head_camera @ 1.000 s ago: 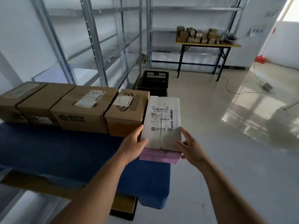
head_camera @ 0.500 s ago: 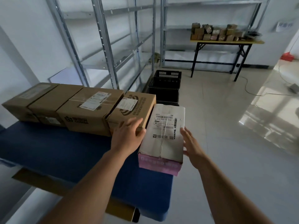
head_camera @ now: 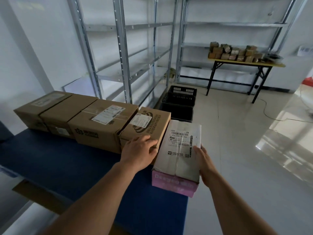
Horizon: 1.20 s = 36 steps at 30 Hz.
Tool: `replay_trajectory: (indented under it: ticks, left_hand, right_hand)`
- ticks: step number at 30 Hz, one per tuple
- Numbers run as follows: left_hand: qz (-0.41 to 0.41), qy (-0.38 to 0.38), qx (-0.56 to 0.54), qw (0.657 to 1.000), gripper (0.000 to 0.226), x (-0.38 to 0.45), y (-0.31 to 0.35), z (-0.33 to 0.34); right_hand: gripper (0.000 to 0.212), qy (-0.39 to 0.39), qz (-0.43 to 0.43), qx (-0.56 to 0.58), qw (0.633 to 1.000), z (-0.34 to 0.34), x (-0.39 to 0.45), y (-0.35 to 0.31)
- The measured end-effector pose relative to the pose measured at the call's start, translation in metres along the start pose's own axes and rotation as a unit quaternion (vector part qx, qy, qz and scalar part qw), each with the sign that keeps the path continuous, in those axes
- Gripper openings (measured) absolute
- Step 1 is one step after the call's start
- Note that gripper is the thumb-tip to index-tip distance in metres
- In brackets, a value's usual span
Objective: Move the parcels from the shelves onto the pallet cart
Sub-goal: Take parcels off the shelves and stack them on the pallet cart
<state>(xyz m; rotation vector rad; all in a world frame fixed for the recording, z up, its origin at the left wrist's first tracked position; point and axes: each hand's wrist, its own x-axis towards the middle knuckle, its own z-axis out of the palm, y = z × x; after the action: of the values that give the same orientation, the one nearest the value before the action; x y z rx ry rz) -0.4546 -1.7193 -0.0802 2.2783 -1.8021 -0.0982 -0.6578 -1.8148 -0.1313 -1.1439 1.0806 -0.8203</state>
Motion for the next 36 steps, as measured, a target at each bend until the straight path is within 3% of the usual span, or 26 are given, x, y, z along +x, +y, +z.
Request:
replay_trajectory:
  ticks: [13,19,23,27,36]
  left_hand:
    - [0.001,-0.007,-0.003,1.000,0.041,0.002,-0.004,-0.006]
    - [-0.008,0.002,-0.036,0.999,0.047,-0.003,-0.007,-0.011]
    - [-0.033,0.060,-0.066,0.995,0.047,-0.014,-0.010,-0.019]
    - [-0.075,0.113,-0.092,0.986,0.047,-0.030,-0.014,-0.026]
    - [-0.185,0.203,-0.092,0.957,0.050,-0.087,-0.032,-0.029]
  right_hand:
    - [0.022,0.009,0.014,-0.006,1.000,0.006,0.006,0.002]
    - [0.015,0.050,-0.027,-0.093,0.994,0.004,0.005,-0.012]
    - [0.059,0.083,-0.080,-0.314,0.942,0.012,0.007,-0.034]
    - [0.051,0.089,-0.217,-0.432,0.871,0.042,-0.019,-0.052]
    - [0.037,-0.027,-0.386,-0.476,0.789,0.118,-0.067,-0.045]
